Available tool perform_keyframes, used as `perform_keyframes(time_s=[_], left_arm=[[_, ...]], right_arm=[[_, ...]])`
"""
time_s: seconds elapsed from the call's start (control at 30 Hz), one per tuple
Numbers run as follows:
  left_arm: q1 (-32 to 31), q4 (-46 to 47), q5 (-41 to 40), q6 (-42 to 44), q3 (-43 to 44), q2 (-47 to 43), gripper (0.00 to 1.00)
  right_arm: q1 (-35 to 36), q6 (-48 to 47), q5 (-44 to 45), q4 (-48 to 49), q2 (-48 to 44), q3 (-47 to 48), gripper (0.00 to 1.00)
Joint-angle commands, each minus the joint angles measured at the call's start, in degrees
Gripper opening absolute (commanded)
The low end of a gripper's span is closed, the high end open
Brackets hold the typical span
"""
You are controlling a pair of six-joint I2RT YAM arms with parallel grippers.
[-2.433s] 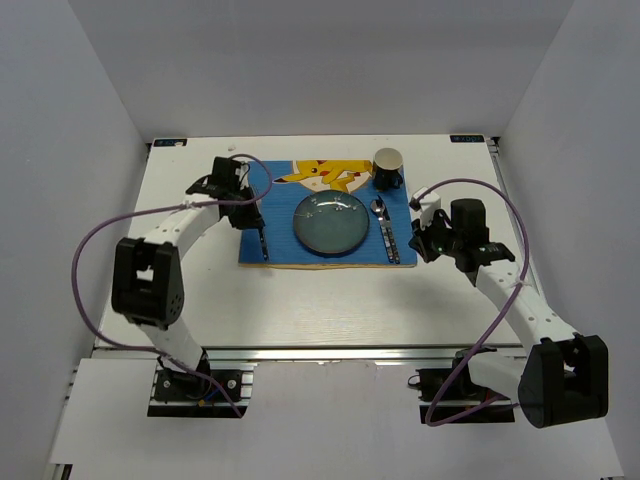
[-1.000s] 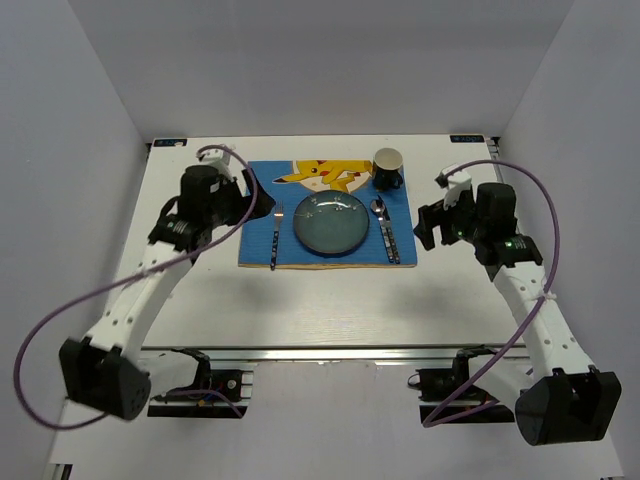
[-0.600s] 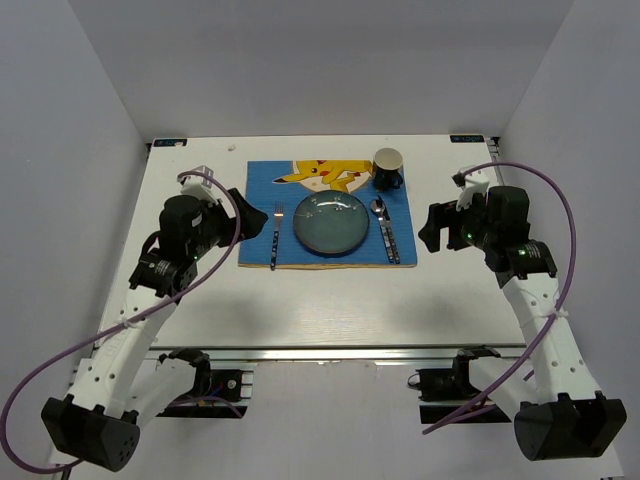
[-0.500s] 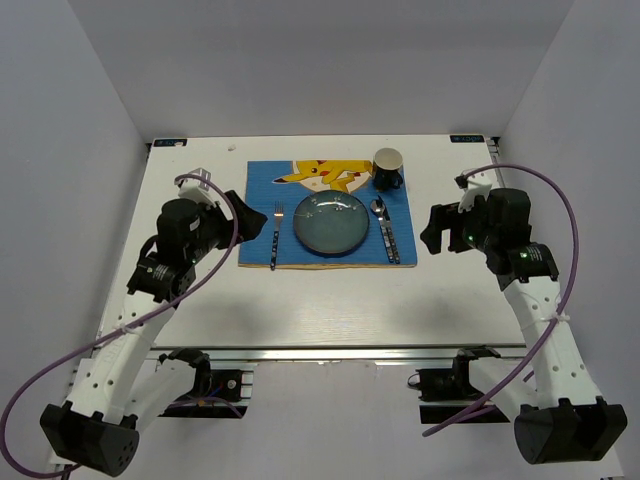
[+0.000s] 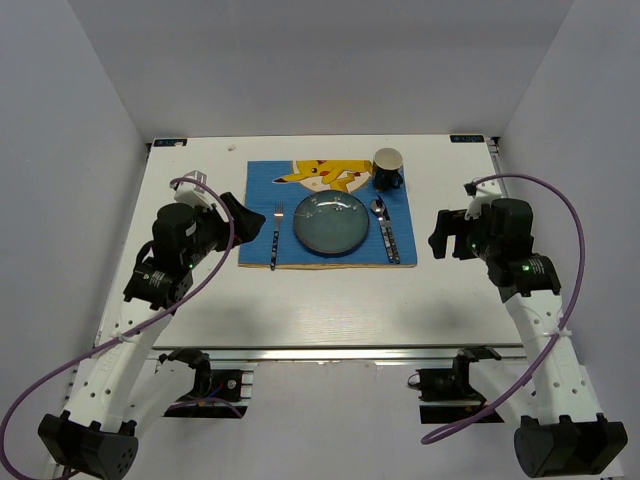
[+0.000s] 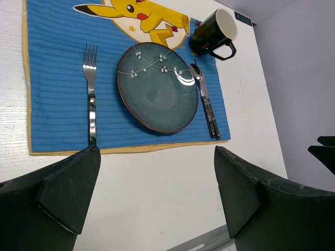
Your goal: Set the dinner table for one person
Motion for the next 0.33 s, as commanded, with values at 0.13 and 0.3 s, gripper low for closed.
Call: perform_keyframes(time_s=[0.13, 0.3], left_arm=[[-0.2, 0.7, 0.2, -0.1, -0.7, -1.1, 0.98], [-0.1, 1.7, 0.1, -0.1, -1.3, -1.4, 0.98]], right_arm=[[-0.3, 0.6, 2.0, 1.8, -2.2, -2.0, 0.89], [-0.3, -1.3, 0.9, 1.2, -2.3, -2.7, 0.89]])
